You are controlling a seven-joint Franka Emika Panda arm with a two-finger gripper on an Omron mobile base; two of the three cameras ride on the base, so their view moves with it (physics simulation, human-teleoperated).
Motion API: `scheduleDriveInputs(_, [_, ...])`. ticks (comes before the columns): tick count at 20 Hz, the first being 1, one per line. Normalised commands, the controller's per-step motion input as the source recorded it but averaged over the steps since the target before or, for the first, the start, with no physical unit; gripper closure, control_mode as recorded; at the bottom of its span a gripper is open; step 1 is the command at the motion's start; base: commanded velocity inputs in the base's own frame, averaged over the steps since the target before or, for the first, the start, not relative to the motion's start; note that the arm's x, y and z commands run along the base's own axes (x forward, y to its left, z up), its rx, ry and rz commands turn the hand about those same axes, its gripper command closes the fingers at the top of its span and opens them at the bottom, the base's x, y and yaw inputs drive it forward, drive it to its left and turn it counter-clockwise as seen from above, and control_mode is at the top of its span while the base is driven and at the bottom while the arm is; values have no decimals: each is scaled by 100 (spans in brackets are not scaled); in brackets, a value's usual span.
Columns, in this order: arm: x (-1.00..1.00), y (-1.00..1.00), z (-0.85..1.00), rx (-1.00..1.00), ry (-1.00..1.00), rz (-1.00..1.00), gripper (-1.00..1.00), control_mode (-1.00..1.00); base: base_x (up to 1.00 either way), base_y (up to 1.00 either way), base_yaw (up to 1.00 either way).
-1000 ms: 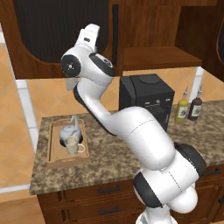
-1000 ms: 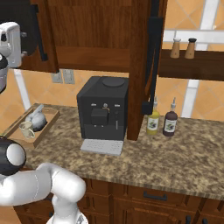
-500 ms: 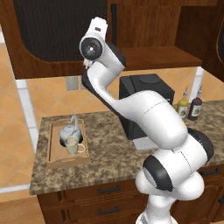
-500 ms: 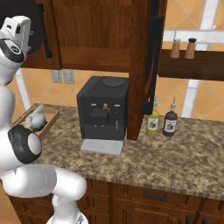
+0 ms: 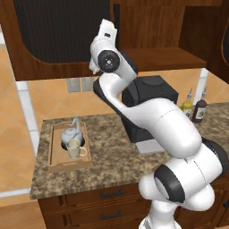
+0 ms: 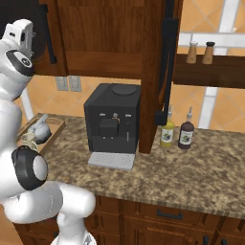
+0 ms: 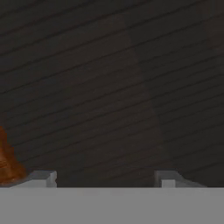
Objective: Pick the kettle from the counter and place it on the tray. Then pick the mug from the cabinet and place it on the tray. Then close the cabinet doors.
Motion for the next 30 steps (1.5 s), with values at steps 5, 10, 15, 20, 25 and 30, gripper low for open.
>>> scheduleDriveInputs(5, [-22, -22, -31, 0, -31, 8, -100, -100, 0, 0, 0])
scheduleDriveInputs(10, [-100, -33, 64, -3, -25, 1, -100, -100, 0, 0, 0])
scheduleDriveInputs(15, [-100, -29, 70, -2, -24, 1, -100, -100, 0, 0, 0])
scheduleDriveInputs(20, [-100, -21, 22, -3, -4, 0, -100, -100, 0, 0, 0])
scheduleDriveInputs(25, [-100, -17, 5, -7, 5, 0, -100, -100, 0, 0, 0])
scheduleDriveInputs(30, [-49, -19, 67, -1, 45, -2, -100, -100, 0, 0, 0])
